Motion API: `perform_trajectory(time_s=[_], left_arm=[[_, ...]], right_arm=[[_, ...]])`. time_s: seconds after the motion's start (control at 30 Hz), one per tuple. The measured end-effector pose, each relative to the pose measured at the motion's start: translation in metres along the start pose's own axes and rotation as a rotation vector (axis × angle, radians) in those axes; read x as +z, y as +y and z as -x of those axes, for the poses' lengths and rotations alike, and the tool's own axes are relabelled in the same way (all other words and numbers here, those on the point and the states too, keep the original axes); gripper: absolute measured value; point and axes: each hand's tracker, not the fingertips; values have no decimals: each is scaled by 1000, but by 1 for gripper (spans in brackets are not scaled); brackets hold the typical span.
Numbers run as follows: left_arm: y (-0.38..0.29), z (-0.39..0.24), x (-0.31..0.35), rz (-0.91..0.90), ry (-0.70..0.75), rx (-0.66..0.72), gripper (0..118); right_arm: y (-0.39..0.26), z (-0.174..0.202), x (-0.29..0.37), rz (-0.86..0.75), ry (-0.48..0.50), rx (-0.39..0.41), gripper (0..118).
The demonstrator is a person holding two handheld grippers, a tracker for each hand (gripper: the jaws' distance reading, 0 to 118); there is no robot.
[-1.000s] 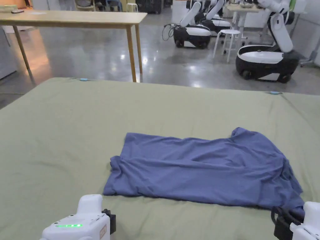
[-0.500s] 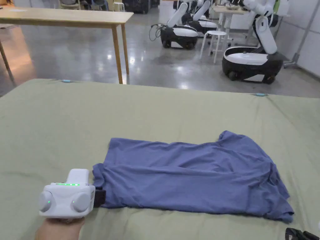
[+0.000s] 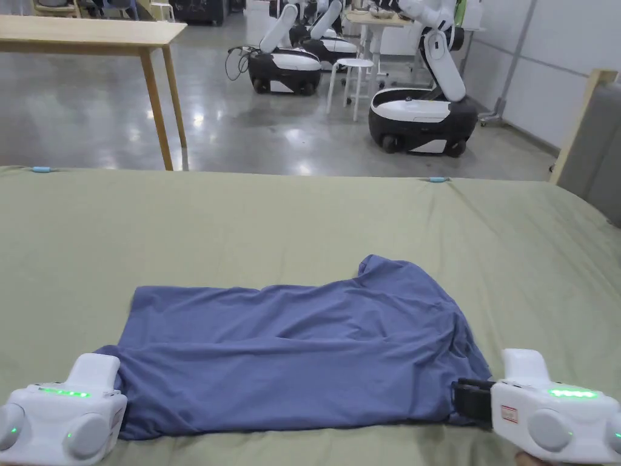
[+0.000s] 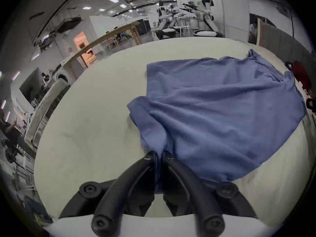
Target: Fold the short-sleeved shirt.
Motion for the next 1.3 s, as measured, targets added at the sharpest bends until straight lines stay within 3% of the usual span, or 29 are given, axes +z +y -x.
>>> perform_trajectory(time_s=[0.03, 0.07, 0.13, 0.2, 0.23, 0.27, 0.33, 0.57, 0.73, 0.93, 1.07, 1.1, 1.13, 1.17, 1.2, 1.23, 1.27, 1.3], left_arm=[[1, -3, 8, -3, 0, 0, 5], [2, -3, 12, -6, 3, 3, 5], [3, -3, 15, -11, 3, 9, 5], [4, -2, 21, -12, 2, 11, 5], [4, -3, 21, -11, 0, 11, 5], [4, -4, 21, -7, -3, 10, 4], [5, -1, 26, -13, -6, 14, 3], [21, 28, 98, -117, -47, 31, 3], [-1, 46, 162, -183, -78, 11, 3], [-73, 52, 164, -81, -155, 46, 3], [-122, 48, 134, 11, -185, 121, 3], [-128, 49, 131, -14, -179, 147, 6], [-132, 53, 133, -60, -206, 181, 11], [-132, 55, 141, -97, -196, 179, 31], [-129, 56, 150, -125, -180, 168, 62], [-125, 55, 158, -153, -167, 148, 94], [-117, 52, 168, -194, -153, 119, 109], [-109, 48, 179, -260, -126, 95, 109]], right_arm=[[1, 5, -6, 19, -2, 28, 107], [3, 8, -14, 59, 19, 40, 94], [-2, 8, -23, 138, 58, -4, 49], [-5, 9, -17, 93, 58, -8, 37], [-3, 8, -14, 95, 69, -1, 17], [-2, 4, -12, 105, 104, 1, 5], [2, 3, 2, 51, 82, 12, 5], [24, -17, 101, -86, 166, -16, 5], [2, -25, 167, -125, 192, 22, 5], [-72, -30, 166, 26, 172, 51, 5], [-120, -32, 138, 120, 186, -26, 5], [-124, -34, 136, 114, 195, -41, 6], [-123, -35, 139, 104, 210, -42, 14], [-120, -33, 145, 100, 210, -33, 49], [-110, -28, 156, 75, 189, 14, 83], [-104, -24, 165, 23, 184, 42, 105], [-94, -17, 177, -53, 178, 71, 112], [-83, -9, 189, -134, 172, 87, 112]])
